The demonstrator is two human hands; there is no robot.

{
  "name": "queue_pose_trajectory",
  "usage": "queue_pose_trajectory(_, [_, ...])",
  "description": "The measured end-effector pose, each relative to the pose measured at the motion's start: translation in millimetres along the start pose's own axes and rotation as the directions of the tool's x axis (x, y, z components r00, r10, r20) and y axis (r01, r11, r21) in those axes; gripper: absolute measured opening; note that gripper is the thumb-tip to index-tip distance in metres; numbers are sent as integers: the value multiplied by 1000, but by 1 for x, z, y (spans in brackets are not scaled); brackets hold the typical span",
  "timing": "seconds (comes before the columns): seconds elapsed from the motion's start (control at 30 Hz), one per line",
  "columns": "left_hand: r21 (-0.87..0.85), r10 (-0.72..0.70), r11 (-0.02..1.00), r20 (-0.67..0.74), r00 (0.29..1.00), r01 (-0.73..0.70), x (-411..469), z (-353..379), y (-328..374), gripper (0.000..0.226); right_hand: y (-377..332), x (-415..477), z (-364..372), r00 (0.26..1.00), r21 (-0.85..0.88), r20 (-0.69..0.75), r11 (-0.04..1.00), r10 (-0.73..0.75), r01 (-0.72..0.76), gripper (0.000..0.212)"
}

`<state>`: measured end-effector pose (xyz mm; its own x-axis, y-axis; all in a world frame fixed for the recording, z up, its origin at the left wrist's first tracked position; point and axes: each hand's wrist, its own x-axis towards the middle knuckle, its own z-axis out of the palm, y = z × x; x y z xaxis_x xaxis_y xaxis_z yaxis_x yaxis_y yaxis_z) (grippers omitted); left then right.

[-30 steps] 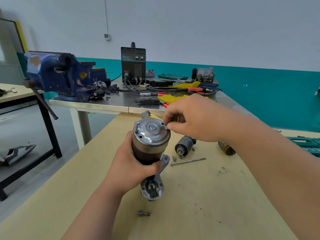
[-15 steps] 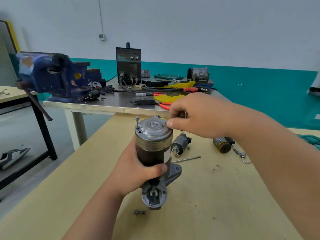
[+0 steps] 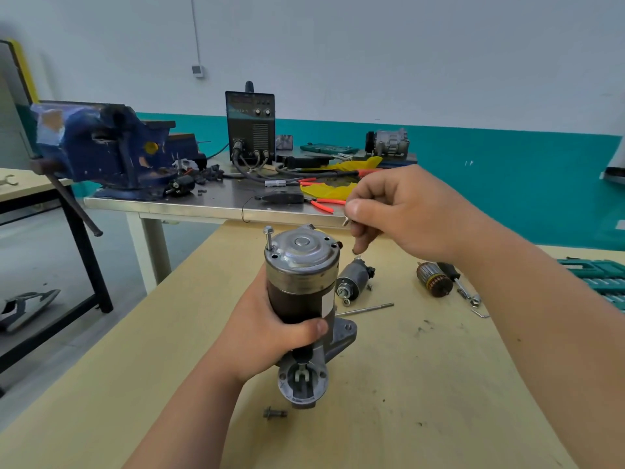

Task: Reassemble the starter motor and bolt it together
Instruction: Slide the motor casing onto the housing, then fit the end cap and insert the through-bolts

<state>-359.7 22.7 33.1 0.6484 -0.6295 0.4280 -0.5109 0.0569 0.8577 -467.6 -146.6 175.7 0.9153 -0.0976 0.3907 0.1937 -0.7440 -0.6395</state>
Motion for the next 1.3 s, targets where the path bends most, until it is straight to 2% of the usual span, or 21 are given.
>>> queue_pose_trajectory(0.17, [-13, -2, 1000, 1, 1000, 2, 0, 0, 1, 71, 27, -7, 12, 995, 328, 21, 939, 99, -100, 20])
queue_pose_trajectory(0.27, [-24, -11, 1000, -22, 1000, 11, -1, -2, 0, 71, 48, -14, 13, 990, 397, 1, 909, 142, -131, 27])
queue_pose_trajectory(0.33, [-63, -41, 997, -38, 998, 39, -2, -4, -2, 71, 71, -23, 17, 977, 310, 13, 928, 214, -208, 21])
queue_pose_trajectory(0.37, [-83, -58, 995, -56, 997, 54, -2, -6, -3, 69, 86, -29, 22, 962, 213, 36, 939, 269, -271, 17])
queue_pose_trajectory(0.43, [-113, -84, 991, -117, 990, 71, -1, -11, -6, 66, 116, -42, 34, 912, -89, 94, 916, 399, -392, 12])
queue_pose_trajectory(0.5, [-134, -118, 987, -200, 973, 92, 2, -16, -9, 66, 140, -53, 48, 872, -261, 133, 865, 472, -428, 12])
queue_pose_trajectory(0.63, [-160, -173, 979, -313, 934, 128, 6, -30, -18, 48, 154, -51, 59, 896, -363, 144, 865, 420, -347, 8])
queue_pose_trajectory(0.73, [-177, -192, 974, -308, 932, 142, 5, -34, -20, 49, 149, -31, 65, 928, -457, 141, 854, 346, -249, 6])
queue_pose_trajectory(0.8, [-178, -193, 973, -290, 938, 145, 5, -35, -19, 54, 146, -16, 75, 949, -637, 149, 761, 279, -124, 17])
queue_pose_trajectory(0.87, [-160, -176, 977, -255, 951, 138, 4, -34, -16, 62, 144, -4, 90, 946, -808, 183, 589, 269, -11, 21])
queue_pose_trajectory(0.9, [-151, -167, 979, -232, 958, 134, 4, -34, -15, 66, 144, -1, 96, 935, -856, 198, 516, 294, 19, 23])
queue_pose_trajectory(0.97, [-129, -154, 983, -187, 970, 131, 3, -33, -13, 68, 148, 1, 104, 911, -885, 205, 466, 358, 16, 29])
queue_pose_trajectory(1.07, [-116, -144, 985, -117, 983, 131, 4, -32, -10, 67, 151, 1, 100, 914, -865, 210, 501, 348, 8, 28])
queue_pose_trajectory(1.17, [-102, -137, 986, -68, 988, 130, 5, -29, -10, 70, 148, -6, 87, 943, -821, 238, 567, 231, 68, 20])
queue_pose_trajectory(1.23, [-91, -127, 989, -66, 990, 121, 4, -28, -8, 70, 145, -12, 73, 988, -687, 53, 723, 148, -71, 14])
queue_pose_trajectory(1.3, [-77, -95, 993, -91, 991, 88, 4, -28, -7, 67, 136, -13, 57, 959, -324, -226, 915, 171, -239, 6])
